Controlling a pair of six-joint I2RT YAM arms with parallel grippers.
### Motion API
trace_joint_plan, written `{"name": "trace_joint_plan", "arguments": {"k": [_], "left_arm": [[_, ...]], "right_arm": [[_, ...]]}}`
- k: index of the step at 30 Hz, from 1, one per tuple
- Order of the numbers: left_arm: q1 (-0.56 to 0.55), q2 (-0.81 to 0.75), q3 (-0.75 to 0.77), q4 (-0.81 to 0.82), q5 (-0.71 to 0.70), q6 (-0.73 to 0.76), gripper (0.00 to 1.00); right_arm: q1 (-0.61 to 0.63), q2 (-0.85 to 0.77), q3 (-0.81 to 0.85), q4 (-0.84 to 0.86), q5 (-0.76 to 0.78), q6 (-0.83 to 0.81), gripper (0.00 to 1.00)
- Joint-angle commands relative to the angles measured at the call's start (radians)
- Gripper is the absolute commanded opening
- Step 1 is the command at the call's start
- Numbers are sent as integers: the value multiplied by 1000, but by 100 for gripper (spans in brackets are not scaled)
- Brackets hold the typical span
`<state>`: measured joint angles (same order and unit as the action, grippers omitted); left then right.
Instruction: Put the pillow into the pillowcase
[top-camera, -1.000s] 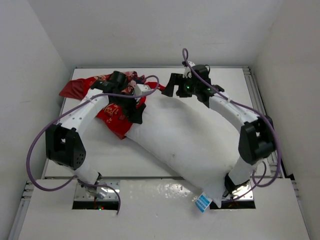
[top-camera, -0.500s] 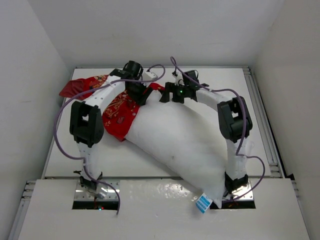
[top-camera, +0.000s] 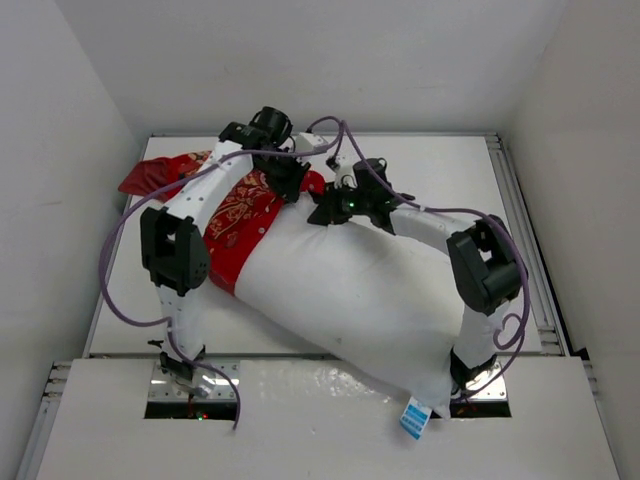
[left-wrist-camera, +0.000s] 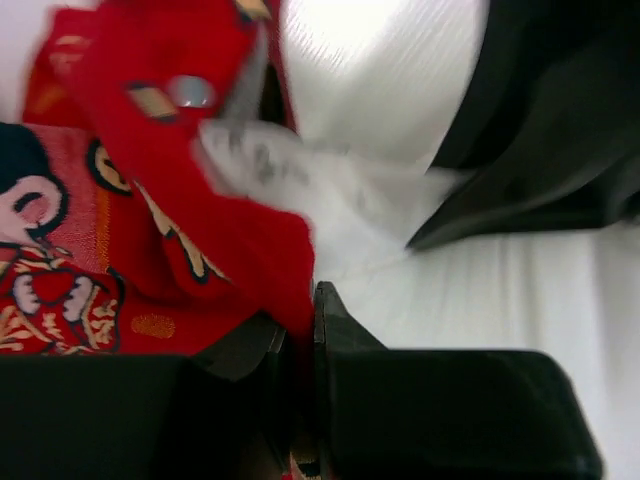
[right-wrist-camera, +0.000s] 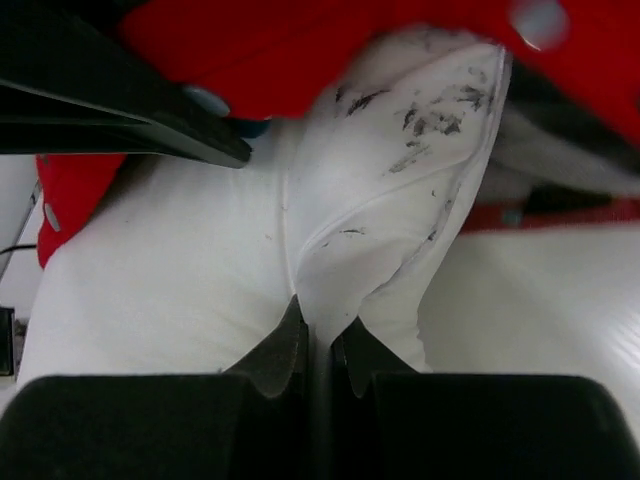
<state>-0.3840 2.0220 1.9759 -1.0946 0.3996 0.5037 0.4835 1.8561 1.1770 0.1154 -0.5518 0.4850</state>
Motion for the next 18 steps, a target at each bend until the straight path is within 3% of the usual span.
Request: {"name": "trace_joint_plan", "arguments": {"k": [1,5,8,13,18], "left_arm": [[-45,-189,-21,178,67,12,0],[-64,-270,-138,272,13,-7,0],[-53,-259,-123,244,13,-21,0],[-53,-279,-158,130,172,25,0],[-56,-342,-238,59,240,123,0]], "right_arm": [[101,-49,26,41,-96,-10,0],[130,-93,4,98,-88,-16,0],[150,-158,-52,156,-42,3,0],[121,-196,-151,322,232,165,0],[44,-144,-70,193,548,311,0]]}}
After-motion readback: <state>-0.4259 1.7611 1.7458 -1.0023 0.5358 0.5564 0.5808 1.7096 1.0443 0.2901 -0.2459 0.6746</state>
